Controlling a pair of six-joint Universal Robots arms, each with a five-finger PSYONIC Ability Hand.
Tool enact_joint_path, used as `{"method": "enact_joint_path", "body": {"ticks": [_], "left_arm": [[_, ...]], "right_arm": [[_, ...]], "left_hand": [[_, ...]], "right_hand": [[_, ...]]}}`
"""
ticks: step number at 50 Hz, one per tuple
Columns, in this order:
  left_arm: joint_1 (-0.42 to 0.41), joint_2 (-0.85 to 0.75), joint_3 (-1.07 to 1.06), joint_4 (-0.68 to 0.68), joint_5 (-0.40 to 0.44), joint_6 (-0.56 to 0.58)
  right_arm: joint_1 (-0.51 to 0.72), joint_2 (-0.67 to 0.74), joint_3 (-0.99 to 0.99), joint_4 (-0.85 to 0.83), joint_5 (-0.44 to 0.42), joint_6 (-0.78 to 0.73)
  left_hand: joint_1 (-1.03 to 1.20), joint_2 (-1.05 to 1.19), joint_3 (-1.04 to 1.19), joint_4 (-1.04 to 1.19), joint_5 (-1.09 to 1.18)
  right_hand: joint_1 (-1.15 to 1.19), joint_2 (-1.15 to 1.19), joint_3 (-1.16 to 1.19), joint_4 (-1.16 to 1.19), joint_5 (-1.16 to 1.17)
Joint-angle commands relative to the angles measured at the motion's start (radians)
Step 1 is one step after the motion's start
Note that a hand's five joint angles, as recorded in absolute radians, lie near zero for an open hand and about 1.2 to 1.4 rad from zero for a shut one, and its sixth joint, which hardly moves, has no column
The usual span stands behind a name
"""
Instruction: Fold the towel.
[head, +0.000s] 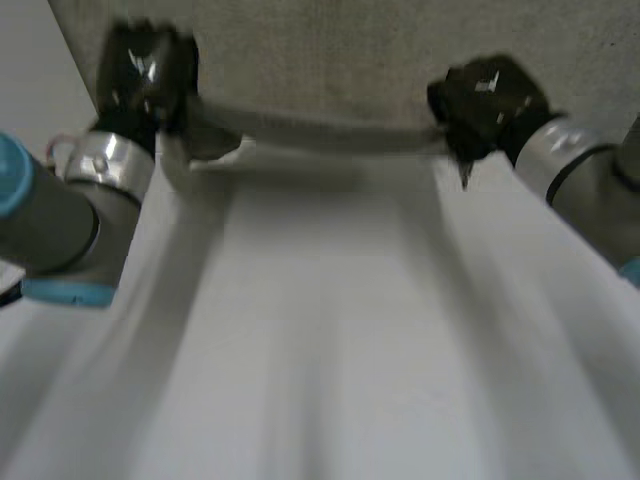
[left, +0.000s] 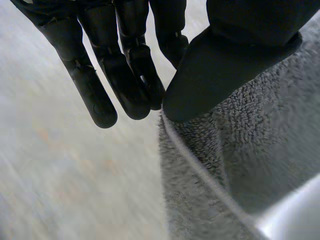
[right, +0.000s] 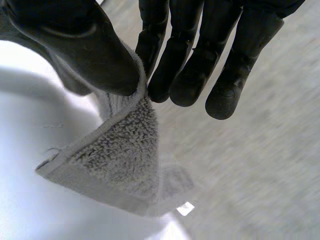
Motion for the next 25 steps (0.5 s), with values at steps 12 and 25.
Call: {"method": "enact_joint_path", "body": {"ticks": [12,25], "left_arm": [[0.040,-0.216,-0.267,-0.015,0.044,0.137],[0.053,-0.222,-0.269,0.022,0.032,0.151]], "right_arm": [[-0.006,0.113,0.309,0.016,-0.002,-0.093],[-0.032,0.054,0.410,-0.035,-0.005,-0.089]], "left_hand": [[0.189,0.178,0.179,0.178,0.184],[-0.242,-0.252,-0.252,-0.253,-0.247]], "right_hand": [[0.061,0.060,0.057,0.063,0.045],[0.061,0.060,0.057,0.063,0.045]]}}
